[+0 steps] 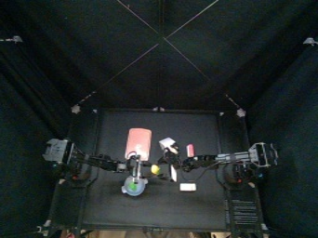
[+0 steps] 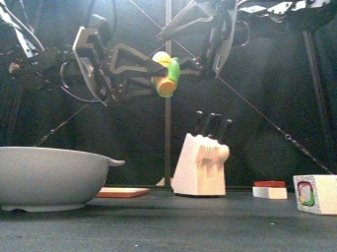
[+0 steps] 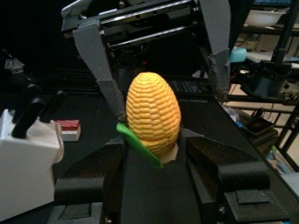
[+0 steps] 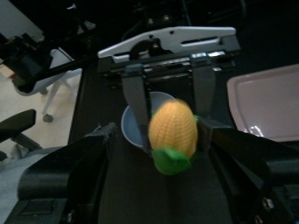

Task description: Regrasp corn

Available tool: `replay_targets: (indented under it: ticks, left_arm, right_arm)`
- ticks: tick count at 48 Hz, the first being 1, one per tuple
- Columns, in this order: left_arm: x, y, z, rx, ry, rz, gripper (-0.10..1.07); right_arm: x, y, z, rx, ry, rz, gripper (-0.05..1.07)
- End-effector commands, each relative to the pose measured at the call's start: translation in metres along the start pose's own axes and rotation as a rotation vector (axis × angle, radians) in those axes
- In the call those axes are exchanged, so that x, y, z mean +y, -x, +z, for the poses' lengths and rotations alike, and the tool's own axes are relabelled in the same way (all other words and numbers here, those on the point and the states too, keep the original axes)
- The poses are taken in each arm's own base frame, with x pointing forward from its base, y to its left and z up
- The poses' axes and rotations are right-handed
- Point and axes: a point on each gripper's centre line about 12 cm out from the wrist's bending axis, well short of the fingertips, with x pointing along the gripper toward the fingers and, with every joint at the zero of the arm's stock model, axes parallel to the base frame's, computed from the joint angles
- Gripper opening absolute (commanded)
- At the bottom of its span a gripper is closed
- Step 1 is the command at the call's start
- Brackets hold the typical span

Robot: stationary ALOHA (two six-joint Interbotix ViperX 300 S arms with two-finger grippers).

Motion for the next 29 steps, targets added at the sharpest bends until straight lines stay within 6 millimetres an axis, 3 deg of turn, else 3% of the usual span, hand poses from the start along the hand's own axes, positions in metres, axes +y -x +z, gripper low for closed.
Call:
replay_targets:
  ticks: [1, 19, 29]
  left_arm:
    - [-0.003, -0.001, 0.012, -0.042, -0.008, -0.016, 0.58]
    - [0.003, 0.010, 0.007, -0.020, -0.009, 0.002, 0.58]
    - [0.004, 0.011, 0.005, -0.014, -0.007, 0.008, 0.58]
  right_arm:
    - [0.000, 0.008, 0.017, -0.049, -0.005, 0.002, 1.02]
    - [-0.001, 0.015, 0.016, -0.056, -0.032, -0.002, 1.02]
    - [-0.003, 0.015, 0.016, -0.063, -0.130, -0.008, 1.02]
